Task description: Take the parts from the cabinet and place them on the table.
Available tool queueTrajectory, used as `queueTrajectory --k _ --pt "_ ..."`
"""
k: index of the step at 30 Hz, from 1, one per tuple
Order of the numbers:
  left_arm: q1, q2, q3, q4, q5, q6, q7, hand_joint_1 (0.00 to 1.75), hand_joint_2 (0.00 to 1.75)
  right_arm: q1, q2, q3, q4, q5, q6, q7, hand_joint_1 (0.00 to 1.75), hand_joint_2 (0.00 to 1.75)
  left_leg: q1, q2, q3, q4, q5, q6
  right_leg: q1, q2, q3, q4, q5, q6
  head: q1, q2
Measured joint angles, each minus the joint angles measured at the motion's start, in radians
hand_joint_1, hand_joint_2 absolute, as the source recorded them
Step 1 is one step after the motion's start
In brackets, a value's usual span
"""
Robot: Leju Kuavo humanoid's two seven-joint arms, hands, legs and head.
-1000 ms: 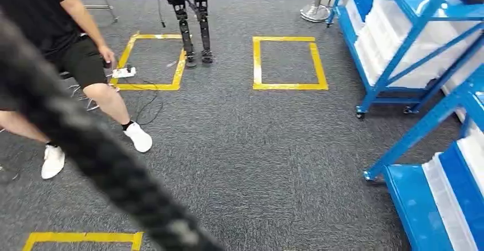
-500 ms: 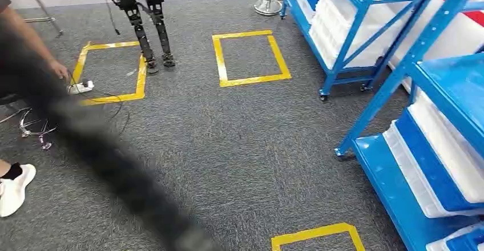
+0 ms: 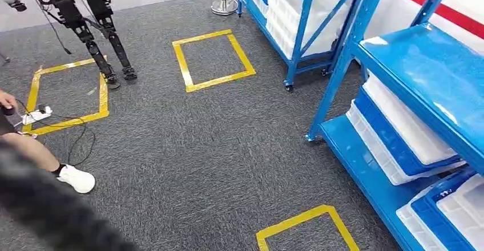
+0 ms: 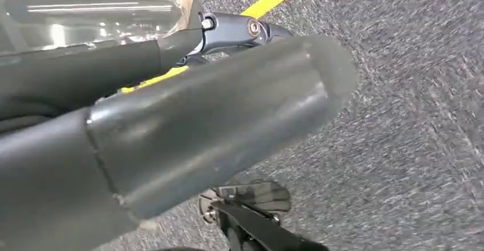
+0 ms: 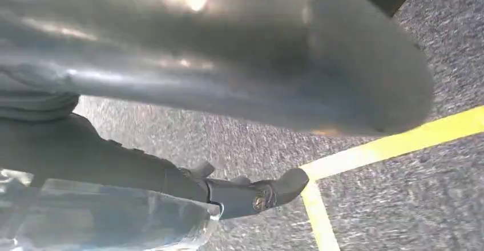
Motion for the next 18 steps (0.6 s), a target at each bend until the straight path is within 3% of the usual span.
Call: queueTrajectory --k 1,2,3,4,6,7,8,9,10,12,13,14,16,17,18 --pt "-0.001 0.0 0.0 0.0 0.0 0.001 0.001 0.0 0.0 0.0 0.0 0.0 0.0 0.0 0.0 0.0 0.0 0.0 0.003 -0.011 0.04 -0.09 0.05 0.001 0.0 0.013 0.001 0.002 0.0 0.0 0.0 0.0" --pt "-0.001 0.0 0.0 0.0 0.0 0.003 0.001 0.0 0.0 -0.001 0.001 0.0 0.0 0.0 0.0 0.0 0.0 0.0 0.008 -0.046 0.077 -0.174 0.085 0.002 0.0 0.027 0.0 0.004 0.0 0.001 0.0 0.0" --pt "-0.001 0.0 0.0 0.001 0.0 0.003 0.003 0.0 0.0 -0.002 0.001 0.0 0.0 0.0 0.0 0.0 0.0 0.0 0.005 -0.076 0.082 -0.189 0.072 0.002 0.008 0.034 -0.005 0.007 -0.001 0.007 -0.001 0.0" --pt "-0.002 0.0 0.0 0.0 0.0 0.003 0.003 0.0 0.0 -0.005 0.001 0.0 0.0 0.001 0.0 0.0 0.0 0.0 0.002 -0.057 0.078 -0.192 0.078 0.011 0.01 0.042 -0.012 0.007 0.002 0.014 0.0 0.0" --pt "-0.005 -0.001 0.0 0.0 0.0 0.003 0.003 0.0 0.0 0.0 0.002 0.0 0.0 0.001 0.0 0.0 0.0 0.0 -0.008 -0.043 0.078 -0.193 0.08 0.024 0.003 0.058 -0.02 -0.001 0.01 0.03 0.0 0.0" --pt "-0.006 -0.002 0.0 0.0 0.0 0.001 0.0 0.0 0.0 0.003 0.002 0.0 0.0 0.001 0.0 0.0 0.0 0.0 -0.006 -0.031 0.082 -0.204 0.088 0.035 0.008 0.068 -0.03 -0.003 0.012 0.039 0.0 0.0" --pt "-0.007 -0.005 0.0 -0.003 -0.001 -0.006 -0.005 0.0 0.0 0.003 -0.002 0.0 0.0 0.001 0.0 0.0 0.0 0.0 0.0 -0.016 0.083 -0.216 0.098 0.046 0.008 0.044 -0.03 0.014 0.006 0.039 0.002 0.0" --pt "-0.007 -0.003 0.0 -0.003 -0.002 -0.013 -0.012 0.0 0.0 0.003 -0.001 0.0 0.0 0.001 0.0 -0.001 0.0 0.0 -0.003 -0.007 0.084 -0.222 0.102 0.057 0.012 -0.009 -0.058 0.062 -0.027 0.032 0.006 0.0" --pt "-0.006 -0.003 0.0 -0.003 -0.003 -0.017 -0.018 0.0 0.0 0.002 -0.001 0.0 0.0 0.002 0.001 -0.002 0.0 0.0 -0.004 0.007 0.084 -0.222 0.103 0.06 0.008 -0.031 -0.094 0.131 -0.064 0.026 0.01 0.0" --pt "-0.002 -0.002 0.0 -0.003 -0.003 -0.023 -0.027 0.0 0.0 0.001 0.0 0.0 0.0 0.003 0.0 -0.002 0.0 0.0 -0.008 0.036 0.079 -0.222 0.102 0.06 0.003 -0.045 -0.168 0.287 -0.127 0.026 0.01 0.0" --pt "-0.001 -0.003 0.0 -0.003 -0.003 -0.023 -0.031 0.0 0.0 0.002 0.0 0.0 0.0 0.003 0.0 -0.002 0.0 0.0 -0.008 0.05 0.078 -0.222 0.102 0.059 0.0 -0.048 -0.183 0.323 -0.134 0.034 0.009 0.0" --pt "-0.001 -0.003 0.0 -0.003 -0.003 -0.024 -0.034 0.0 0.0 0.004 0.0 0.0 0.0 0.005 0.001 -0.002 0.0 0.0 -0.008 0.062 0.077 -0.222 0.102 0.059 -0.003 -0.05 -0.169 0.306 -0.125 0.044 0.009 0.0" --pt "-0.002 -0.003 0.0 -0.003 -0.003 -0.025 -0.037 0.0 0.0 0.005 -0.003 0.0 0.0 0.006 0.001 -0.002 0.0 0.0 -0.008 0.088 0.079 -0.221 0.1 0.055 -0.01 -0.074 -0.072 0.142 -0.07 0.067 0.01 0.0" --pt "-0.002 -0.003 0.0 -0.003 -0.003 -0.028 -0.038 0.0 0.0 0.003 -0.004 0.0 0.0 0.006 0.0 -0.002 0.0 0.0 -0.008 0.099 0.085 -0.22 0.099 0.049 -0.012 -0.114 -0.012 0.043 -0.046 0.072 0.01 0.0" --pt "-0.001 -0.002 0.0 -0.003 -0.003 -0.03 -0.038 0.0 0.0 -0.002 -0.002 0.0 0.0 0.006 0.0 -0.002 0.0 0.0 -0.014 0.109 0.088 -0.219 0.095 0.041 -0.007 -0.159 0.007 -0.001 -0.037 0.066 0.01 0.0"
